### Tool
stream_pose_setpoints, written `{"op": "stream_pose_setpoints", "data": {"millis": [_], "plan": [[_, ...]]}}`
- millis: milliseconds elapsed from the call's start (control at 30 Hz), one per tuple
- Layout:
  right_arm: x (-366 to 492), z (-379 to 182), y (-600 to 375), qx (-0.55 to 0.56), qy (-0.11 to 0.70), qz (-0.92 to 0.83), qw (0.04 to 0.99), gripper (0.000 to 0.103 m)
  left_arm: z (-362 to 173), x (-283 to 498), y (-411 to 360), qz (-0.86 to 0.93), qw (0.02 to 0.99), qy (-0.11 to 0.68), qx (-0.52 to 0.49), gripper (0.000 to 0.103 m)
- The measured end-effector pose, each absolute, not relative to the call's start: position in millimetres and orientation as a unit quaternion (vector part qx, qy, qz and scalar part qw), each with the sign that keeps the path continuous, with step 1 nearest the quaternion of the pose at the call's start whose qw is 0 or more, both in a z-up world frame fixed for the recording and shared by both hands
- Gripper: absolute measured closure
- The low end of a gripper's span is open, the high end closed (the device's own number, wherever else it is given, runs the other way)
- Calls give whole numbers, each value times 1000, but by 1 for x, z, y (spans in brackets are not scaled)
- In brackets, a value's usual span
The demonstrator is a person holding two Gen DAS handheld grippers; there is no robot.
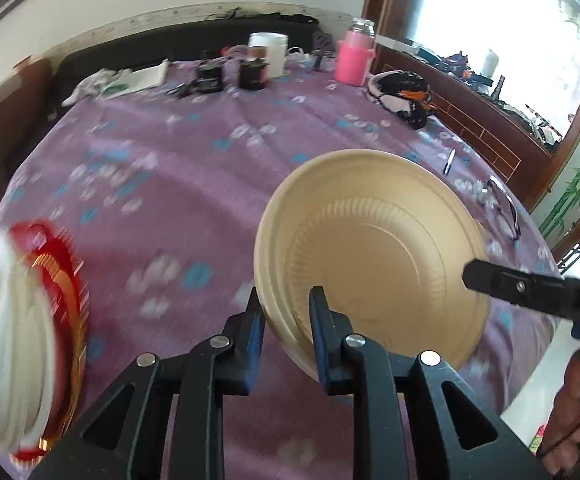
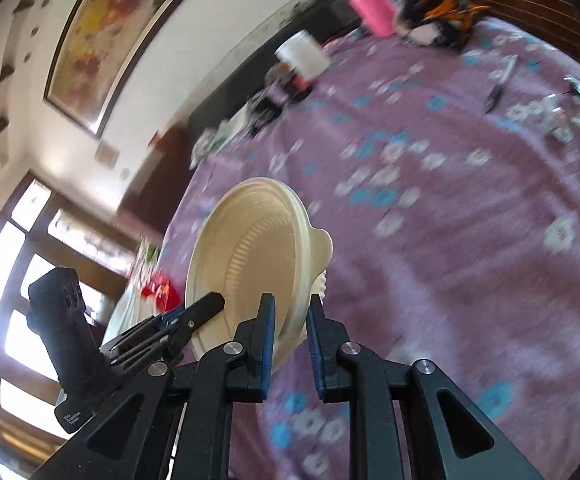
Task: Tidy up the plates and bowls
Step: 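Lift the cream bowl with the right tool and carry it toward the stack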
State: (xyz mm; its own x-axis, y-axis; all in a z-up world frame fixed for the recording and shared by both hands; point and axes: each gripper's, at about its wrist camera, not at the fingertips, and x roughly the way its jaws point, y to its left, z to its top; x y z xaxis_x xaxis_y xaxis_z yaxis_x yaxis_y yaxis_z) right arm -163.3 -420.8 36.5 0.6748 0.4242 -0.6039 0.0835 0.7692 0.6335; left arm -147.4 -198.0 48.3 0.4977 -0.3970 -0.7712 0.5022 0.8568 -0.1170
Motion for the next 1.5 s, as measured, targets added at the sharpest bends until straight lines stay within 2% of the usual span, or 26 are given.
{"op": "stream_pose_setpoints", "data": {"millis": [233, 467, 733, 1500], "plan": [[-157, 25, -385, 286, 416, 101, 857, 84, 34, -160, -172, -243, 867, 432, 59, 80], [-156, 26, -369, 212, 408, 55, 886, 87, 31, -167, -178, -228, 885, 395, 87, 79], [-163, 35, -363, 201, 395, 48, 895, 87, 47, -181, -177, -210, 909, 343, 112, 79], [-166, 59, -338, 193, 381, 71, 901, 87, 64, -189, -153, -186, 929, 302, 108, 79]]}}
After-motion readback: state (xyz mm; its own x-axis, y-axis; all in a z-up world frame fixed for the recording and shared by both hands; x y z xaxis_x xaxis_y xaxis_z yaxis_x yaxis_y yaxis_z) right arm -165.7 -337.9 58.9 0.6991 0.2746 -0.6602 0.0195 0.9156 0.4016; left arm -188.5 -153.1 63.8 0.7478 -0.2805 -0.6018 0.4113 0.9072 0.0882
